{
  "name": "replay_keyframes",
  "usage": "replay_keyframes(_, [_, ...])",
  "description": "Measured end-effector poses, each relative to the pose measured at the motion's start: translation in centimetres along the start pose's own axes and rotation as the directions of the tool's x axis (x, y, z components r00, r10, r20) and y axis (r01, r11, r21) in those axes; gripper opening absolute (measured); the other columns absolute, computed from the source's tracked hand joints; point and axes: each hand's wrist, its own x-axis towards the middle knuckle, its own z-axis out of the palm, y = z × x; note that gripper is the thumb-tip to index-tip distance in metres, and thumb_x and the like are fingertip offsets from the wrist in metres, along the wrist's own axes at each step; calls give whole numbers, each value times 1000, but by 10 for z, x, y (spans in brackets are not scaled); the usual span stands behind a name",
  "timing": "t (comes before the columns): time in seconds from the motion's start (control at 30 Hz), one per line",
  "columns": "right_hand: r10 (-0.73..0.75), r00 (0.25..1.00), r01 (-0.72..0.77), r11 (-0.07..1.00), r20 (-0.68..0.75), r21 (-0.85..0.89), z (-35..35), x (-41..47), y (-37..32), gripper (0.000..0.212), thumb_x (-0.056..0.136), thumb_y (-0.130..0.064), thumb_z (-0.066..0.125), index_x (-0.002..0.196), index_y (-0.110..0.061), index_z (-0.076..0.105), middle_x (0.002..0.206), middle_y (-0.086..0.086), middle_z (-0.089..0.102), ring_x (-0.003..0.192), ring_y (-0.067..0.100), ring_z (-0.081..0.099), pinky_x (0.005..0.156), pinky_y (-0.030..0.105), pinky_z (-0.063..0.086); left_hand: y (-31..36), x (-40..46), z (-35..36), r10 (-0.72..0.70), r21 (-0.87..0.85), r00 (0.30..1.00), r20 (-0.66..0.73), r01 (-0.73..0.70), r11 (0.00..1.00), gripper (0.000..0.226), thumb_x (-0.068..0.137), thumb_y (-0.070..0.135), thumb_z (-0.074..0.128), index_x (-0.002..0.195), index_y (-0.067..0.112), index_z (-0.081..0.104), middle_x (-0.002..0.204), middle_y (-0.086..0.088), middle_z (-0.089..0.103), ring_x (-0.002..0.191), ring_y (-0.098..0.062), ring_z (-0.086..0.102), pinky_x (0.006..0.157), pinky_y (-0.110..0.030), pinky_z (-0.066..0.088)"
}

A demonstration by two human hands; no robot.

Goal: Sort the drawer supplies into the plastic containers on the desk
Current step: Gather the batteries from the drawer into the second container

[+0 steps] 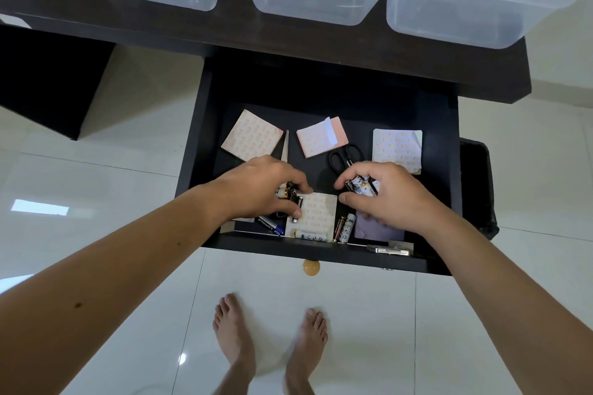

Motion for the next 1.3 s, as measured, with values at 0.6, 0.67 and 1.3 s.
replay_keyframes(0.6, [129,989,-98,938,73,-333,3,-5,13,36,68,-49,97,100,-42,82,104,-6,71,100,11,65,86,33,56,-6,-1,1,-58,-256,994,-91,33,966,26,79,43,89,93,30,71,94,10,69,88,-8,62,79,-32,55])
replay_keyframes(0.67, [133,989,-103,938,69,-330,3,-3,13,28,66,-47,98,85,-47,77,100,-4,69,96,11,62,76,30,50,-3,-2,-2,-85,-314,990,-116,45,948,26,81,42,88,93,28,69,91,11,67,78,-5,59,70,-22,48])
replay_keyframes(1.3, [82,990,-115,944,118,310,-6,-8,-8,9,99,-31,73,101,-25,80,62,4,60,50,21,45,49,24,42,3,-2,-5,-170,-661,984,56,164,733,22,103,9,60,106,26,73,75,-14,53,55,-17,42,48,-28,34])
